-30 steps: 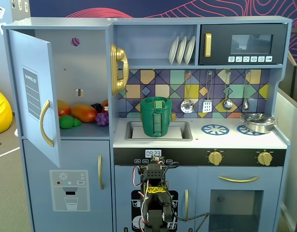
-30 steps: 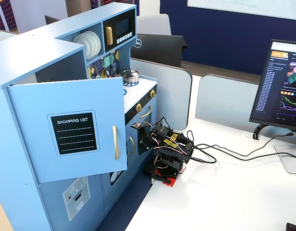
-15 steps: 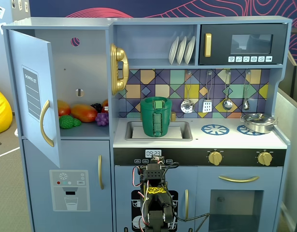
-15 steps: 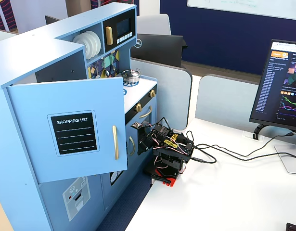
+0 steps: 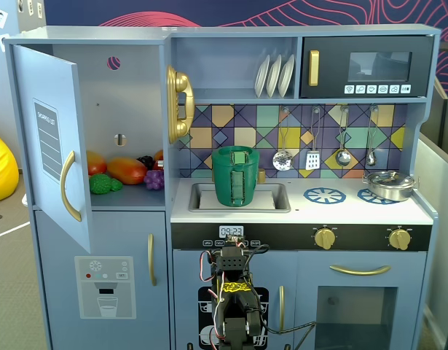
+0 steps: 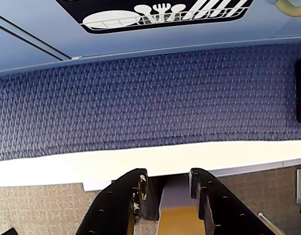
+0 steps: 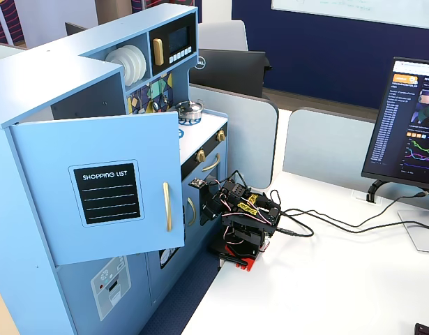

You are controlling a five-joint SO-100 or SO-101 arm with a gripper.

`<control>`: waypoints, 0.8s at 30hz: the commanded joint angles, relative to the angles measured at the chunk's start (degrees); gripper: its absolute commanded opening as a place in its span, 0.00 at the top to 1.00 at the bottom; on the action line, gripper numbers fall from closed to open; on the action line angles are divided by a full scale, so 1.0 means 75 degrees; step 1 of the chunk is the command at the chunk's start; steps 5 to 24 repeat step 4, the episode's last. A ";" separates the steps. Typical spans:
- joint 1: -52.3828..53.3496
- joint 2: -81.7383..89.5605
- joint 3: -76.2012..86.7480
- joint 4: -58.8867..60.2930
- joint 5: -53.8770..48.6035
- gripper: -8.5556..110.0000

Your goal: Pick up the lid from the counter and put it on the green recipient

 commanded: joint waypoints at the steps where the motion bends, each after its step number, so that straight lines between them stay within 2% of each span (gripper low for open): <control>1: 0.0199 -0.0035 0.0469 0.0961 -0.0023 0.91; 24: 0.0199 -0.0035 0.0469 0.0961 -0.0023 0.91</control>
